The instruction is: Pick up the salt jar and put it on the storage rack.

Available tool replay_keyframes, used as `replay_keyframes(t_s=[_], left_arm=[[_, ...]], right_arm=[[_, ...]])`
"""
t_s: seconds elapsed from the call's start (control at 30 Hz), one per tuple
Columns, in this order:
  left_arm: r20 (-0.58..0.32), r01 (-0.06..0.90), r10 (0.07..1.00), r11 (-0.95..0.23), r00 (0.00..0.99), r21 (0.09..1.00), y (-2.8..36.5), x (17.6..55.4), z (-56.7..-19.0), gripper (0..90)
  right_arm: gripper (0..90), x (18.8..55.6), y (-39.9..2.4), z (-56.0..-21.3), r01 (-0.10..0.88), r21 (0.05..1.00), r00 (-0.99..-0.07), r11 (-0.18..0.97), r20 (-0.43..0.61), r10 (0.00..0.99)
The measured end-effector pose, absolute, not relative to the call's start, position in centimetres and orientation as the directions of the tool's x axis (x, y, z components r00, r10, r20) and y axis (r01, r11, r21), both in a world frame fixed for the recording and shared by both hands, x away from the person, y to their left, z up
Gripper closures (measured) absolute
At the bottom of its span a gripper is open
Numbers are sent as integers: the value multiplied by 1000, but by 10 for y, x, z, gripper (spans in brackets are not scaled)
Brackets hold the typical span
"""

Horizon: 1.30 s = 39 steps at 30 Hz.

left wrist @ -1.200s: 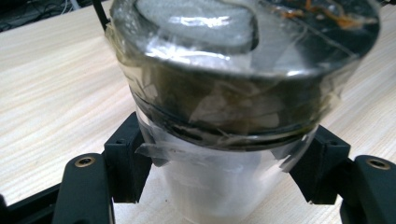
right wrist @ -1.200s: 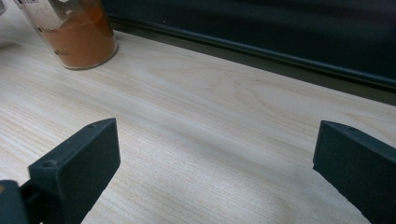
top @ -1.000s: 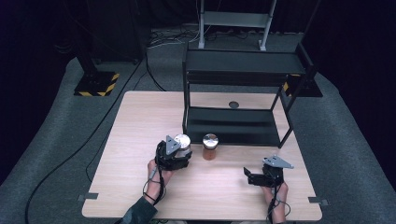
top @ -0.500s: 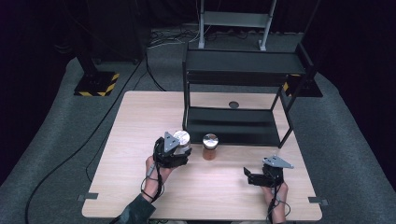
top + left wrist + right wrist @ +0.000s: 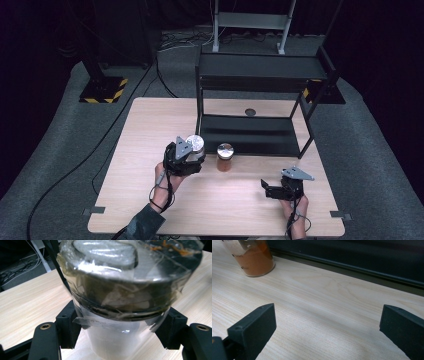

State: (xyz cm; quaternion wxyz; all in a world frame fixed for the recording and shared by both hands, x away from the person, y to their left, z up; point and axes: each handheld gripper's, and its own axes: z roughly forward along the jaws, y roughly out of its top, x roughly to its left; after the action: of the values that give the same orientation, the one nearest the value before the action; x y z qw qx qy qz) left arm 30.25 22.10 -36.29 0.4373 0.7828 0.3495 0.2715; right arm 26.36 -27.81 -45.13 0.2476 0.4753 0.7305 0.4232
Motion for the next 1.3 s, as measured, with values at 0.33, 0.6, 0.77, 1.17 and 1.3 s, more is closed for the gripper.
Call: replay_keyframes(t_s=[0.33,0.6,0.77,1.17,1.3], left_arm=[[131,293,778,-379,614,878,220,306,-353,306],[140,277,777,-378,613,883,218,308,-347,305],[155,266,774,-387,614,883,216,310,-343,305],[163,256,770,-392,617,884,213,317,-334,305],[176,246,765,-402,619,882,211,320,-331,306]], right_arm=[[0,264,-278,-451,485,854,-425,190,40,904],[0,264,-278,-451,485,853,-425,190,40,904],[0,264,-278,-451,485,853,-426,191,39,904],[0,264,-278,-451,486,852,-427,195,37,904],[0,264,-277,-451,486,852,-427,195,36,904]])
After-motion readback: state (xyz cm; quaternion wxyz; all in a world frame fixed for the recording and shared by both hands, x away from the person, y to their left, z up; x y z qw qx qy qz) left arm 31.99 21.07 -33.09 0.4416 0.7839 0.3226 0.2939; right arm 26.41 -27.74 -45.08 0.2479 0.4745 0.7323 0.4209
